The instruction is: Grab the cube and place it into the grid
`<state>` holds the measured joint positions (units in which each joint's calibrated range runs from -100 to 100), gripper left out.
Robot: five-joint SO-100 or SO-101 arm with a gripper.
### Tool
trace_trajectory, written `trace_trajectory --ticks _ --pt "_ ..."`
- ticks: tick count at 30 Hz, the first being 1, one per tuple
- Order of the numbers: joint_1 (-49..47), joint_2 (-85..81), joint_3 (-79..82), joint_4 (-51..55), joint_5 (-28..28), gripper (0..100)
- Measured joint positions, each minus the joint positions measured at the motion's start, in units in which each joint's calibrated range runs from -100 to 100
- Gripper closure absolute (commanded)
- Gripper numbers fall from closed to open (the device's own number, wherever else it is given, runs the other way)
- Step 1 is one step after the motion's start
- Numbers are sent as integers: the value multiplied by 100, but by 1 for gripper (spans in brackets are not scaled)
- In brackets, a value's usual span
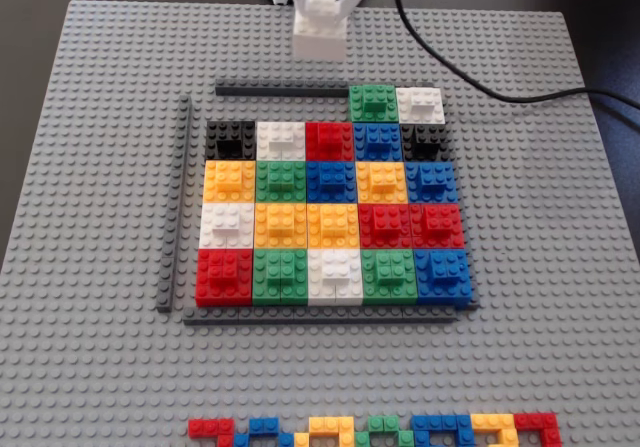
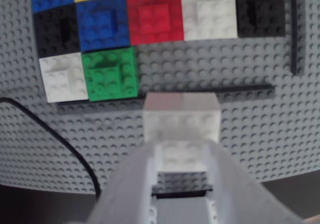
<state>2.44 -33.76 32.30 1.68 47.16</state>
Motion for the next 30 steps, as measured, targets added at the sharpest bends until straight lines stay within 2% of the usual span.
trace_trajectory --ticks 11,30 --pt "51 -153 1315 -708 73 99" --pt "-211 339 1589 -1197 29 99"
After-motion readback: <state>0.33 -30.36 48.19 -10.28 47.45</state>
